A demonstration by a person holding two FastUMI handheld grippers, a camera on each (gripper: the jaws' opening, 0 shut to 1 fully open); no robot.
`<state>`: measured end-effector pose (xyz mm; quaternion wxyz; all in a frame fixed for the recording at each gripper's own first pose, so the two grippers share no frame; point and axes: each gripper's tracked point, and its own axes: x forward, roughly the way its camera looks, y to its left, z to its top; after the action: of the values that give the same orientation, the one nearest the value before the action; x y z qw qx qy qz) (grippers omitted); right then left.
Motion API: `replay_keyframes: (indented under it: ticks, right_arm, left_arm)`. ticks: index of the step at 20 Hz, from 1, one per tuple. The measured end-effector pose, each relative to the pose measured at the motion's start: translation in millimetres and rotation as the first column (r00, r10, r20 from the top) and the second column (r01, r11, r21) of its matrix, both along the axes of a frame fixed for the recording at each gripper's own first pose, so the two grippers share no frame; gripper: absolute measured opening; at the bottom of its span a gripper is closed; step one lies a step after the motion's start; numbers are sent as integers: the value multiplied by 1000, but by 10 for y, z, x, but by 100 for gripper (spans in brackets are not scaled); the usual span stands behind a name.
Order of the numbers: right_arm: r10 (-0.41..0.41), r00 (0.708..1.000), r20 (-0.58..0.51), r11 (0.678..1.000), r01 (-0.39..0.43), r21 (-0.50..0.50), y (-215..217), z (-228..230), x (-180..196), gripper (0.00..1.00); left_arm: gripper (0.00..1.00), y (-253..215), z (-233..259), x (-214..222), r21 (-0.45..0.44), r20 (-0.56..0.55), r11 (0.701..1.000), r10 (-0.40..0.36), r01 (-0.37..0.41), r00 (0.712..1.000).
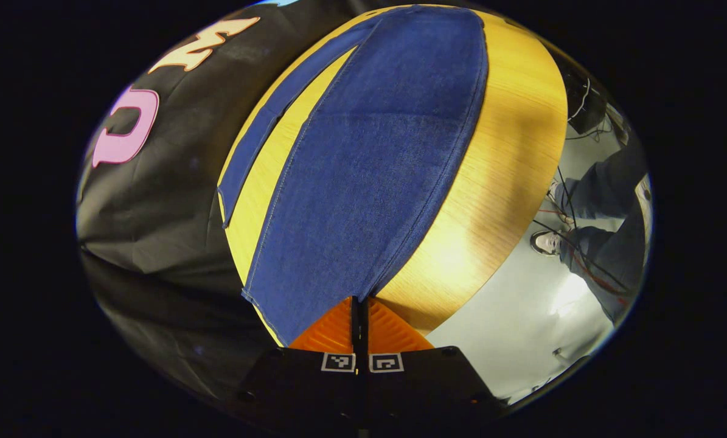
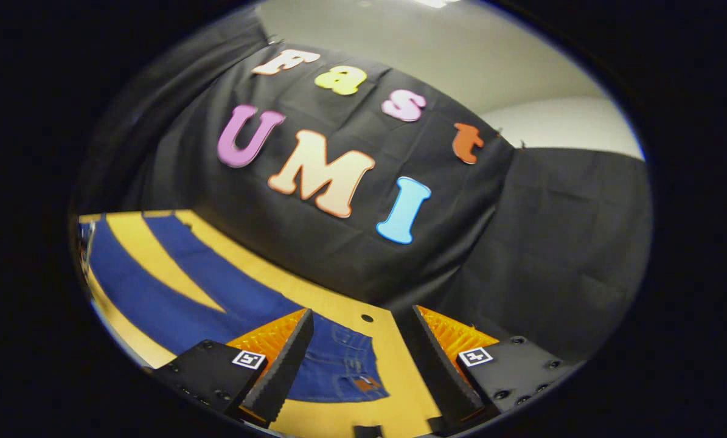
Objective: Grasp the waist and the cuffs of the jeans and fold them to make the two legs overlap; first hold the waist and fold one-third of the jeans toward the cuffs, then hold the cuffs and fold the remaining one-third in the same direction to finish folding.
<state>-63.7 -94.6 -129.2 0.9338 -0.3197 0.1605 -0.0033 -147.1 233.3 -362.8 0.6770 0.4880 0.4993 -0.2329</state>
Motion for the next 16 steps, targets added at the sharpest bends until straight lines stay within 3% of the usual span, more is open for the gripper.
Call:
replay_keyframes:
  ticks: [2, 8, 12, 16]
  right_arm:
    - [61, 993, -103, 991, -72, -110, -122, -317, -86, 100]
    - [131, 927, -353, 937, -232, -261, -499, -1186, -331, 100]
    - [172, 842, -512, 848, -391, -358, -632, -1784, -503, 99]
    - [195, 760, -620, 766, -513, -387, -788, -2301, -523, 99]
  left_arm:
    - [0, 3, 0, -26, 9, -22, 1000, 16, -16, 1000]
    - [0, -11, 16, -30, 32, -47, 998, 60, -58, 997]
    - [0, -16, 24, -34, 45, -56, 997, 68, -65, 996]
    - [0, 0, 27, -45, 80, -68, 993, 91, -86, 994]
